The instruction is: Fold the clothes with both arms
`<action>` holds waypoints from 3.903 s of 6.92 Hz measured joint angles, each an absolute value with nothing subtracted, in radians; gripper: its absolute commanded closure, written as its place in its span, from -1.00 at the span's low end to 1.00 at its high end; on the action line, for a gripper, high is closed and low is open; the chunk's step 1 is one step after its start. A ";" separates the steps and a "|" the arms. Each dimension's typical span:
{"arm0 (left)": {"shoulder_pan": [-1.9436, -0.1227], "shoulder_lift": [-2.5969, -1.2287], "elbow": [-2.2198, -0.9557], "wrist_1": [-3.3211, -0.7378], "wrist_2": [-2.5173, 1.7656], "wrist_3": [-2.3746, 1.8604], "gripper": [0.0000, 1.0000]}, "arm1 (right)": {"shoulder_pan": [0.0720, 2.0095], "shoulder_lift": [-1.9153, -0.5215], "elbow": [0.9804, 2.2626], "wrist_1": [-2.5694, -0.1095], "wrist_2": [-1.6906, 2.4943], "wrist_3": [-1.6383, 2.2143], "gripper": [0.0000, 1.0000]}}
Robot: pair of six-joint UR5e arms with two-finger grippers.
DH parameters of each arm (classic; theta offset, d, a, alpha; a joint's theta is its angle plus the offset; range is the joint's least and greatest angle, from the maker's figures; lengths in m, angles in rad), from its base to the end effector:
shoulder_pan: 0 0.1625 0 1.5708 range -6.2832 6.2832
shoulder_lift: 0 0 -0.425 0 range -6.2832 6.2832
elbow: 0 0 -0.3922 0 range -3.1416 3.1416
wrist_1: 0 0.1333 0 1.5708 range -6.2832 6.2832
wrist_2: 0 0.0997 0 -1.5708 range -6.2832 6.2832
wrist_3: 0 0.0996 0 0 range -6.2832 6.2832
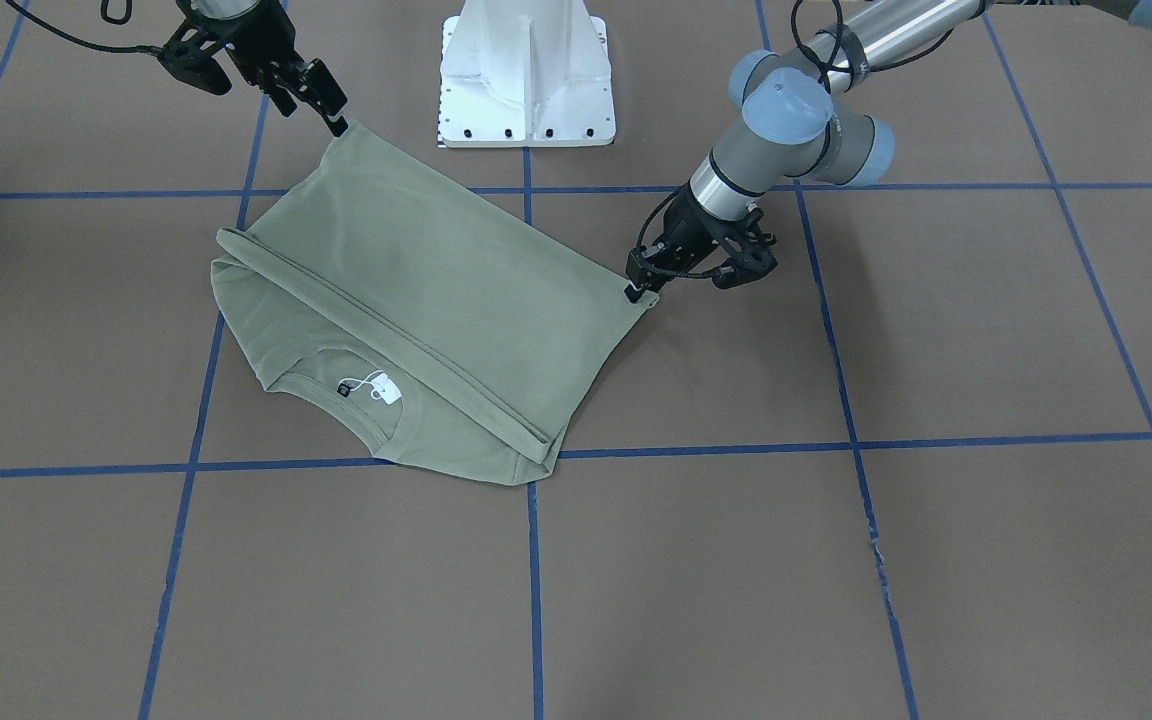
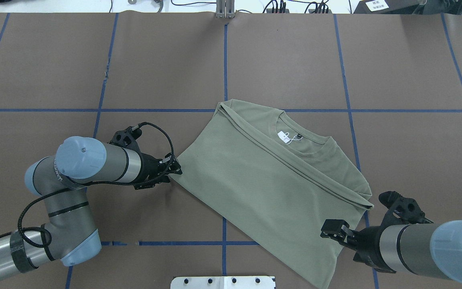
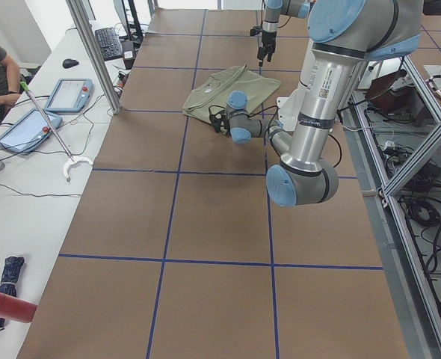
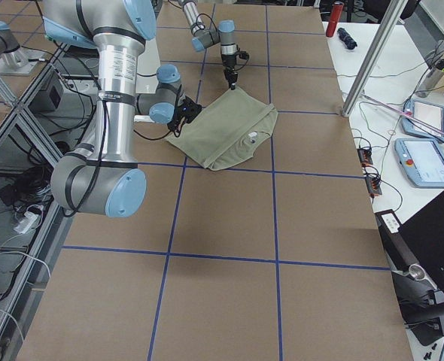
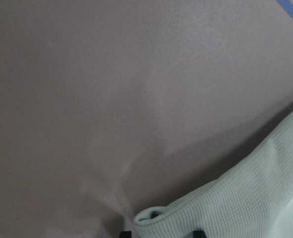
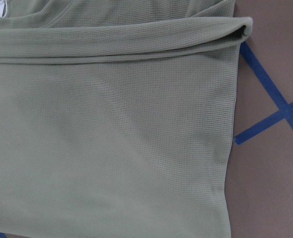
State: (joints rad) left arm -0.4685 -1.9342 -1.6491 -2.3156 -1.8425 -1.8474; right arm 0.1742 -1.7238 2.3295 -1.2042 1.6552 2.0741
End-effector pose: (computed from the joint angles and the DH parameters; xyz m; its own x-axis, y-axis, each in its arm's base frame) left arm 0.5157 -0.3804 0.3356 0.2636 -0.4282 -0.8644 0.2962 0.8887 -0.3500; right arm -0.3682 -0.1916 0.3328 0.4359 0.5647 0.7008 -0.3588 0.8231 -0.4401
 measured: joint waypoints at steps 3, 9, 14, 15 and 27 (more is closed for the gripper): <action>-0.511 -1.935 -1.644 -2.292 -1.822 -1.731 1.00 | 0.173 -1.723 2.329 -1.204 1.654 2.074 -1.00; -0.766 -2.303 -1.148 -2.374 -1.769 -1.559 1.00 | 0.184 -1.657 2.302 -1.205 1.654 2.076 -1.00; -0.816 -2.504 -0.742 -2.622 -1.729 -1.560 0.31 | 0.206 -1.536 2.219 -1.206 1.550 2.078 -1.00; -0.818 -2.514 -0.698 -2.661 -1.723 -1.559 0.15 | 0.208 -1.524 2.199 -1.207 1.521 2.073 -1.00; -0.840 -2.023 -1.453 -2.527 -2.000 -1.509 0.02 | 0.336 -0.933 1.747 -1.794 1.727 1.130 -1.00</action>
